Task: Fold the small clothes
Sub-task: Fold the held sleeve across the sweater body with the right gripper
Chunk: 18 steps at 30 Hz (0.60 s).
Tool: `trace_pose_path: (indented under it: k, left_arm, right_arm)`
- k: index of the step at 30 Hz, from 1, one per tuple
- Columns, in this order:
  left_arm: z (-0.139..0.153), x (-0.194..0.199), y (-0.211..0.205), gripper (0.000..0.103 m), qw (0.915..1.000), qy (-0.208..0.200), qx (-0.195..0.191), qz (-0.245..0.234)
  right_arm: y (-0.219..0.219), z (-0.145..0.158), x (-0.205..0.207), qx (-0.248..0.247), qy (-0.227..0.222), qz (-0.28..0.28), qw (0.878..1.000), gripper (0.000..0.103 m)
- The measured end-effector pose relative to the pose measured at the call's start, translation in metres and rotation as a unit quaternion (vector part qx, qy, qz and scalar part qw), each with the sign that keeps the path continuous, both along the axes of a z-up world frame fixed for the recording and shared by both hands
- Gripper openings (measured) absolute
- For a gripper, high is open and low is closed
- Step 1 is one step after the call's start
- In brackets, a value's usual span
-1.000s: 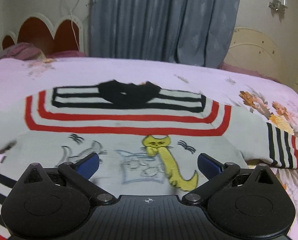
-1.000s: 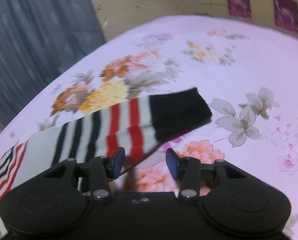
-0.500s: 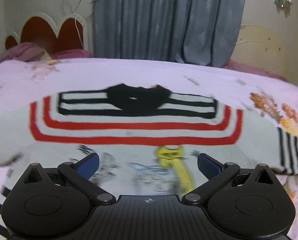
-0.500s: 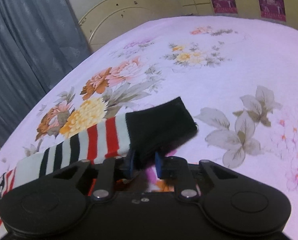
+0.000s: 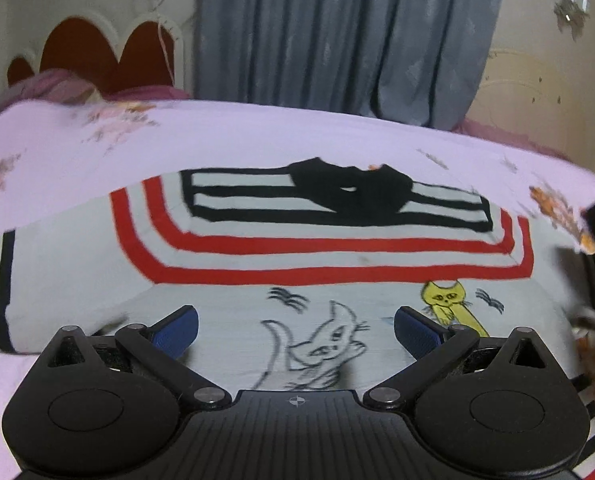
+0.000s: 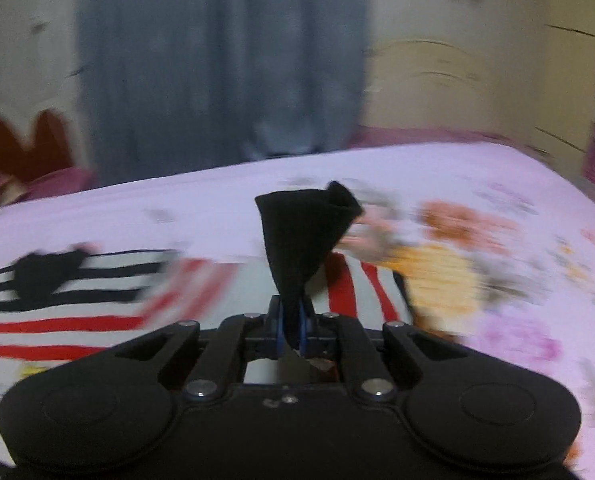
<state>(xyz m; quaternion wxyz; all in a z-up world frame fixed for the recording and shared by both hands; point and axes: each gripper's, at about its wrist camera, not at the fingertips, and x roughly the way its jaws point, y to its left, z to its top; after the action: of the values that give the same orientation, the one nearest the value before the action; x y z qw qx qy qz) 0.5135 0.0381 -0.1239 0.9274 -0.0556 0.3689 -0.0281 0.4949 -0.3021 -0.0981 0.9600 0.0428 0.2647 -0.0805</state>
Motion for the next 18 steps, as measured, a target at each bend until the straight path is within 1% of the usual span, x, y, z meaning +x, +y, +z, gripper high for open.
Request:
trace_pose_path:
  k: [3,6,8,13,15,16,17,18]
  left_arm:
    - [0.0,-0.002,0.026,0.102,0.9994,0.008,-0.035,0.001]
    - [-0.001,-0.007,0.049,0.102,0.9988,-0.004,-0.048,0.012]
    - [-0.001,-0.01,0.061,0.102,0.9983,-0.014,-0.053,0.02]
    - [-0.006,-0.014,0.086,0.102,0.995,-0.013,-0.089,0.043]
    - [-0.008,-0.015,0.089,0.102,0.9945,-0.013,-0.093,0.047]
    - [-0.009,-0.015,0.088,0.102,0.9947,-0.013,-0.091,0.046]
    - [-0.009,-0.014,0.085,0.102,0.995,-0.013,-0.089,0.043]
    - [-0.009,-0.013,0.082,0.102,0.995,-0.015,-0.091,0.039]
  right_arm:
    - [0.056,0.001,0.014,-0.009,0.008,0.06,0.998,0.007]
    - [0.106,-0.007,0.028,-0.023,0.025,0.11,0.993,0.007]
    - [0.129,-0.013,0.034,-0.028,0.036,0.137,0.99,0.007]
    - [0.184,-0.042,0.043,-0.038,0.071,0.196,0.977,0.008]
    - [0.202,-0.061,0.048,-0.037,0.106,0.218,0.97,0.016]
    - [0.207,-0.063,0.044,-0.045,0.095,0.223,0.969,0.027]
    - [0.211,-0.063,0.043,-0.049,0.091,0.231,0.967,0.042]
    - [0.212,-0.062,0.041,-0.04,0.093,0.243,0.965,0.047]
